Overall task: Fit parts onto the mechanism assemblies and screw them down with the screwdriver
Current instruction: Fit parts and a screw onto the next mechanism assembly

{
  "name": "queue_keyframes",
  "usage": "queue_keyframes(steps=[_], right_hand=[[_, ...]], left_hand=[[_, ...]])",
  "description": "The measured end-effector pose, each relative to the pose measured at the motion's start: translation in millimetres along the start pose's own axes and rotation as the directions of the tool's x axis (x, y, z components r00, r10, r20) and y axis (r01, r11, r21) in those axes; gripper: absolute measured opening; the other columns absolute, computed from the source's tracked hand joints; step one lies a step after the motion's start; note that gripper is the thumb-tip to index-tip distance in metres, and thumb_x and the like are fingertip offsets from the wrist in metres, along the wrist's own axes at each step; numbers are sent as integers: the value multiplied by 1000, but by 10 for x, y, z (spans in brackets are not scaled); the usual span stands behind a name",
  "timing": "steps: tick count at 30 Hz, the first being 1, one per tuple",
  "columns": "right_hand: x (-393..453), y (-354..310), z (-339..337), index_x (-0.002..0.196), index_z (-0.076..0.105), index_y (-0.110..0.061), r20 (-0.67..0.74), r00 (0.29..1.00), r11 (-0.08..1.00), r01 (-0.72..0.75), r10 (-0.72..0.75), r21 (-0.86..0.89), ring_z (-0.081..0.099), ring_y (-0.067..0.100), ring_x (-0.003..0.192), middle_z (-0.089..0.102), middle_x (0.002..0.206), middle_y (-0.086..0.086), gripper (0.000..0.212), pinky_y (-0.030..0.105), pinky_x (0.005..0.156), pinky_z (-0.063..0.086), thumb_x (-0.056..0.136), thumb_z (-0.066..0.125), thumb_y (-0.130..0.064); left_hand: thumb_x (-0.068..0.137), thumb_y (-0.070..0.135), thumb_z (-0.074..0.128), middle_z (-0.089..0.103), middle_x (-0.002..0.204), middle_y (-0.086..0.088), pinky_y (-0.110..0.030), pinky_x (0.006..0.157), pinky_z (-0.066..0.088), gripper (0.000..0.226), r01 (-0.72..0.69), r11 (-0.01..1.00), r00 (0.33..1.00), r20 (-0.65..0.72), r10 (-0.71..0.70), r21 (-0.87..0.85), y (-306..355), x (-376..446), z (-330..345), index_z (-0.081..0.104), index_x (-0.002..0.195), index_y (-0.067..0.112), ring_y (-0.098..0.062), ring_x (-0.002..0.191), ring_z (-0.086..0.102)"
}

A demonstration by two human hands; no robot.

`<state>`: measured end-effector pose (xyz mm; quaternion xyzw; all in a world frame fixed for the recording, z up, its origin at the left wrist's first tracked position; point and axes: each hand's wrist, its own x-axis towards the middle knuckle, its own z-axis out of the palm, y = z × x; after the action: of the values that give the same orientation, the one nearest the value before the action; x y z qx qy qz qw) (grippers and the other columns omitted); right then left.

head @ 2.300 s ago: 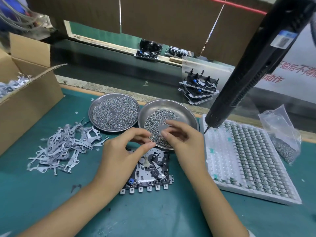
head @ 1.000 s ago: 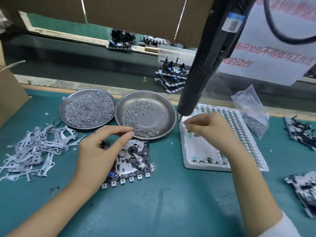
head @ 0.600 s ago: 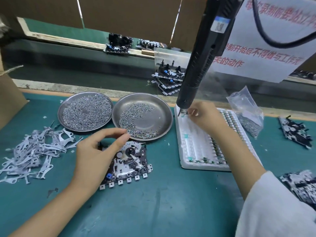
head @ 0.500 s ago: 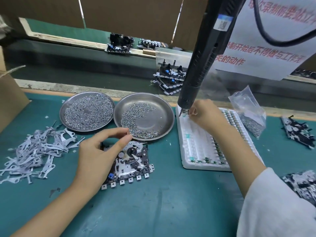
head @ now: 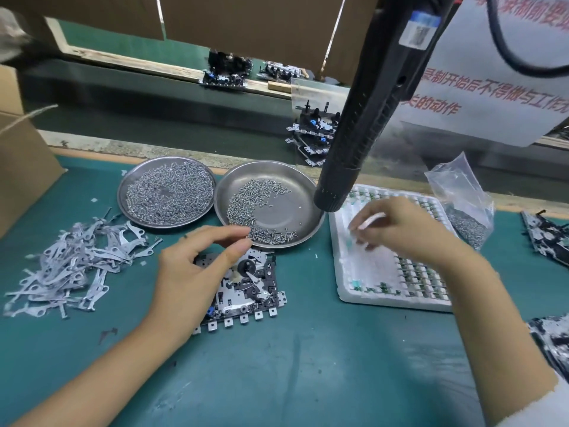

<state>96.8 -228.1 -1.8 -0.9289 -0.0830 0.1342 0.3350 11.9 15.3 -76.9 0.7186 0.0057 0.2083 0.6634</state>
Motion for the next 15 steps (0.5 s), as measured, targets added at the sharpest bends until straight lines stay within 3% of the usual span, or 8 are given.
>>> queue_keyframes(steps=[2, 4, 6, 10, 15], right_hand=[[-192, -78, 161, 81, 67, -5, 196, 979, 962, -4, -51, 272, 66, 9, 61, 72, 72, 4, 10, 15, 54, 48, 84, 65, 5], [-298, -183, 418, 81, 65, -3, 247, 958, 871, 8, -148, 492, 66, 10, 64, 73, 82, 11, 13, 18, 59, 51, 82, 64, 10], [-313, -265, 695, 81, 68, -7, 176, 964, 779, 48, -200, 625, 66, 12, 66, 72, 82, 10, 17, 20, 67, 54, 81, 66, 10], [-206, -343, 1024, 86, 76, -20, -26, 987, 669, 126, -158, 732, 70, 13, 77, 75, 81, 2, 21, 20, 74, 55, 80, 71, 0], [-151, -328, 1139, 90, 75, -21, -152, 982, 632, 188, -111, 752, 71, 17, 88, 75, 91, -1, 25, 25, 82, 55, 76, 73, -1]], left_hand=[[73, 23, 70, 70, 87, 11, -3, 62, 45, 16, -8, 1000, 1000, 10, 8, 5, 2, -1, 4, 72, 86, 31, 4, 75, 62], [73, 22, 70, 70, 88, 9, -4, 62, 45, 16, -10, 1000, 1000, 14, 9, 12, 0, 0, -3, 72, 86, 31, 3, 76, 62], [73, 22, 70, 71, 87, 10, -4, 64, 45, 16, -13, 999, 1000, 24, 12, 39, -1, 1, -14, 72, 86, 32, 3, 77, 63], [74, 26, 70, 72, 86, 11, -8, 69, 46, 16, -17, 998, 999, 48, 14, 57, 4, 7, -28, 71, 88, 34, -2, 78, 65], [73, 27, 71, 71, 82, 6, -22, 63, 54, 18, 38, 999, 997, 71, -39, 10, -3, -1, -20, 72, 90, 31, -13, 77, 66]])
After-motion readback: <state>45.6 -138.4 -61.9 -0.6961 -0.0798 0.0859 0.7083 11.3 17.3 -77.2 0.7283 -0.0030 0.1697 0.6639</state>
